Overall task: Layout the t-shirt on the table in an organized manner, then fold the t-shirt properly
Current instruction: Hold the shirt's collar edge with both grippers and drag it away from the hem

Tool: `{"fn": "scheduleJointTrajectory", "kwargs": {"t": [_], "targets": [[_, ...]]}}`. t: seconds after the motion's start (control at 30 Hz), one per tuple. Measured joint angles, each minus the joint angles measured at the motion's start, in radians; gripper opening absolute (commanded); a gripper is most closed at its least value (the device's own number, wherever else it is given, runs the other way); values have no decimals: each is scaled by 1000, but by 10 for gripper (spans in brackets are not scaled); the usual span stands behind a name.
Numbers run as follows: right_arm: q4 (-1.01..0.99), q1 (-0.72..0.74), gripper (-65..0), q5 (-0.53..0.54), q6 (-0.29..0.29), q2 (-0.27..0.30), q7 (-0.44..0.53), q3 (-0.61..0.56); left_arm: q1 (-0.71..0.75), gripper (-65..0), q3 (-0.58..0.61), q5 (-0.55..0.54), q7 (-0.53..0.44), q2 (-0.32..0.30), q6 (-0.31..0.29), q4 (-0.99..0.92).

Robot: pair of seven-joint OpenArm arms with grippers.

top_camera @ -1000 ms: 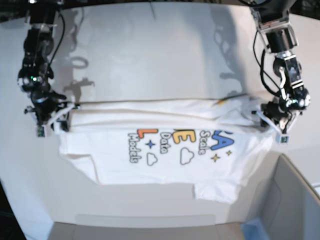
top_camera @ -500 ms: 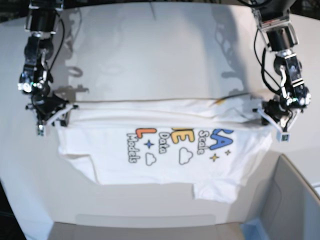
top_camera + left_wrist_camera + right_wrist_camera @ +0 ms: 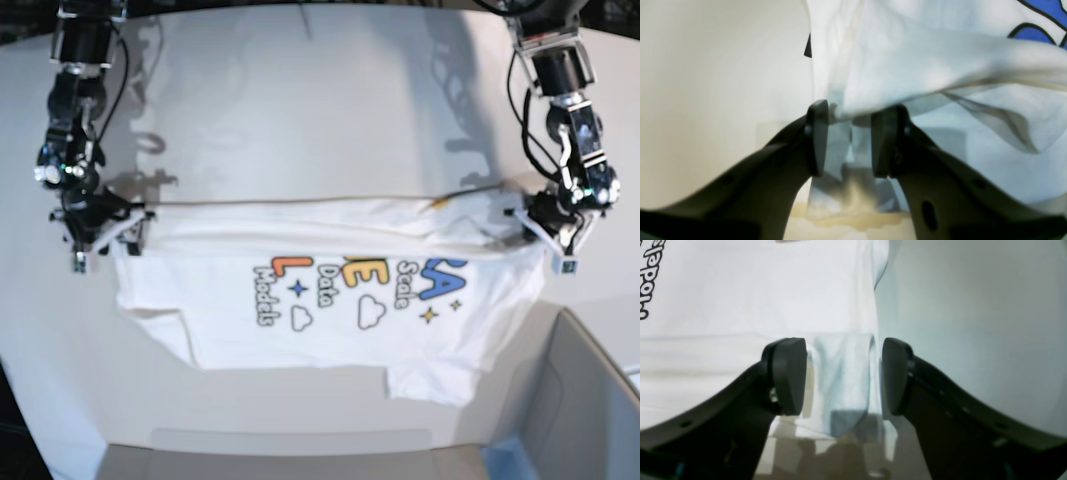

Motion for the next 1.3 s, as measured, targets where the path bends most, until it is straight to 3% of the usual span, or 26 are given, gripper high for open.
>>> {"fn": "scheduleJointTrajectory", "kwargs": {"t": [0.33, 0.37, 0.47, 0.63, 0.9, 1.13, 1.3], "targets": [[193, 14, -285, 5, -4, -85, 6, 241, 0, -423, 0, 0, 0, 0, 0, 0], [197, 0, -285, 5, 7, -85, 11, 241, 0, -423, 0, 0, 0, 0, 0, 0], [196, -77, -285, 6, 111, -96, 1, 242, 19, -423, -4, 0, 4, 0, 0, 55], [184, -133, -285, 8, 186, -187, -7, 301, 106, -422, -5, 1, 12, 1, 0, 236], [175, -130, -285, 9, 227, -274, -1, 430, 153, -422, -6, 0, 5, 19, -3, 354], [19, -121, -285, 180, 232, -257, -9, 436, 182, -422, -6, 0, 5, 19, -3, 405], [-48, -121, -285, 327, 229, -240, -52, 533, 197, -422, -6, 0, 11, 19, 2, 404]]}}
